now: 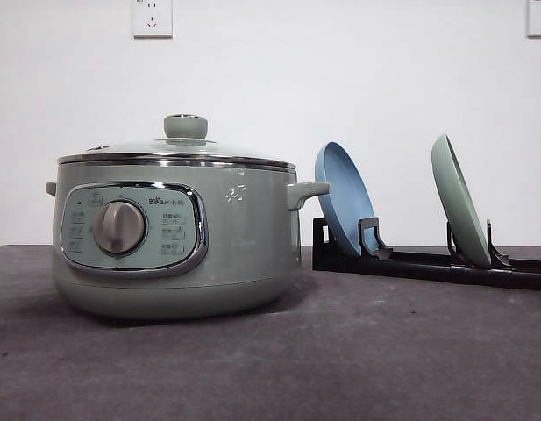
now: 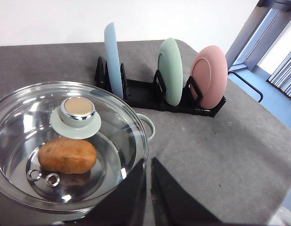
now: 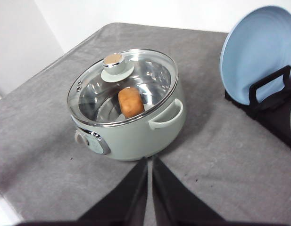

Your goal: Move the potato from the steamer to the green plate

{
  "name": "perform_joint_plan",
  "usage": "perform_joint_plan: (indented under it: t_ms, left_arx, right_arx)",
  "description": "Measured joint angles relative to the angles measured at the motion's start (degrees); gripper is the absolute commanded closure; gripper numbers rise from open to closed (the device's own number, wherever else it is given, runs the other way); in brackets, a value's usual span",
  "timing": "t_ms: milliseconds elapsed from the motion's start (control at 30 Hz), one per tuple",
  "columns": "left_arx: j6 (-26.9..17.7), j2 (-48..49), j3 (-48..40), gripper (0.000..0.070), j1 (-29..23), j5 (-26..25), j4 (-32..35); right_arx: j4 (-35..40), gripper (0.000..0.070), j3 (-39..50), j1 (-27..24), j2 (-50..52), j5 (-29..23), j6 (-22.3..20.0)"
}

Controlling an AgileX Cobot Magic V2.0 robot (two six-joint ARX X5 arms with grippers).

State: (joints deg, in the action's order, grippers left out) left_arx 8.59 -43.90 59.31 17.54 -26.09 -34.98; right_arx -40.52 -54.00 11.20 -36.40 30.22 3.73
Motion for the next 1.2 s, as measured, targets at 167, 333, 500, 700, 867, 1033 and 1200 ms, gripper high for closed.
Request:
perform_joint_plan:
  t_ms: [167,333,500,700,867,1033,1200]
  left_arx:
    - [-0.1,0.0,0.0,0.0658,0.0,0.0,0.0]
    - [-0.1,0.0,0.0,0.0365,0.0,0.0,0.0]
    - [-0.2,0.0,0.0,0.0,0.0,0.0,0.0]
    - [-0.3,0.0,0.0,0.0,0.0,0.0,0.0]
    - [-0.1,0.0,0.0,0.0,0.0,0.0,0.0]
    - [-0.1,0.0,0.0,0.0,0.2,0.0,-0.4]
    - [-0.1,0.0,0.0,0.0,0.2,0.0,-0.6]
  right_arx:
    - [0.5,0.0694,0.0,0.0,0.0,-0.2,-0.5]
    - [0.5,0.0496,0.0,0.0,0.0,-0.2,-0.6]
    - [0.5,0.0078,0.0,0.0,0.0,-0.2,-0.6]
    - [0.5,0.0003,0.0,0.0,0.0,-0.2,-0.6]
    - [0.5,0.0004,0.0,0.0,0.0,-0.2,0.6]
    - [0.4,0.0004,0.0,0.0,0.0,0.1,3.4]
    - [0.5,0.0005,-0.1,0.0,-1.1,0.1,5.6]
